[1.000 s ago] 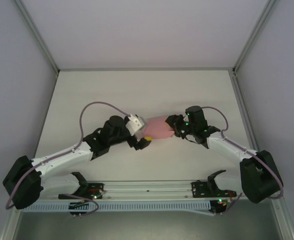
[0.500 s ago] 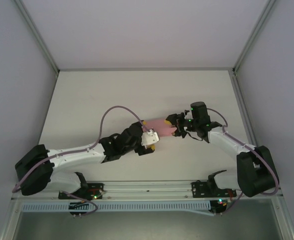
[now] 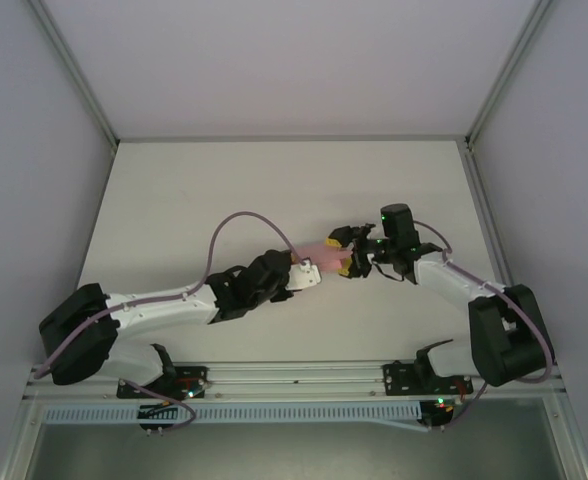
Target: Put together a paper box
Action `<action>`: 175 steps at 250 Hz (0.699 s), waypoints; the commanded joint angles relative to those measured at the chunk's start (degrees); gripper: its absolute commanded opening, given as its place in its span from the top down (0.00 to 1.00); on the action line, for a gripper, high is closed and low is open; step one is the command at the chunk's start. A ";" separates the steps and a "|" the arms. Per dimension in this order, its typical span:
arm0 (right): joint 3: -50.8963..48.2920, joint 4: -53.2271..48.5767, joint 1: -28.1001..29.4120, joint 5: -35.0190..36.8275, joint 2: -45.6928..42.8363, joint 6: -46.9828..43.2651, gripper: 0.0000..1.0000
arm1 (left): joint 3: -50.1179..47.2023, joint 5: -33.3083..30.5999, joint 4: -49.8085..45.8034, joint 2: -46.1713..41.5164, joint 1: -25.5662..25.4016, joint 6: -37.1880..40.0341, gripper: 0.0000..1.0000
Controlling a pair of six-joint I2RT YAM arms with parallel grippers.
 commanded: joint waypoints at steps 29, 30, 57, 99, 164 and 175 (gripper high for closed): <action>6.49 -15.63 -1.95 24.04 -11.09 -22.12 0.13 | 5.63 9.09 -12.07 -1.45 3.73 -2.56 0.62; 6.49 -15.67 -2.03 24.56 -11.40 -22.49 0.13 | 5.75 9.26 -12.43 -1.44 3.85 -2.56 0.62; 4.90 -14.00 -2.43 38.75 -20.11 -34.75 0.07 | 10.33 16.69 -24.69 -0.29 5.59 -1.27 0.58; -2.11 -0.75 -2.55 26.37 -30.19 -54.91 0.00 | 14.10 24.29 -34.73 1.77 8.23 2.22 0.58; 0.70 -11.73 -0.42 7.34 -27.74 -80.17 0.08 | 20.44 28.26 -42.14 9.00 14.96 3.95 0.54; 1.78 -14.35 0.44 8.16 -25.73 -82.93 0.12 | 20.90 28.03 -42.67 10.44 15.54 4.24 0.54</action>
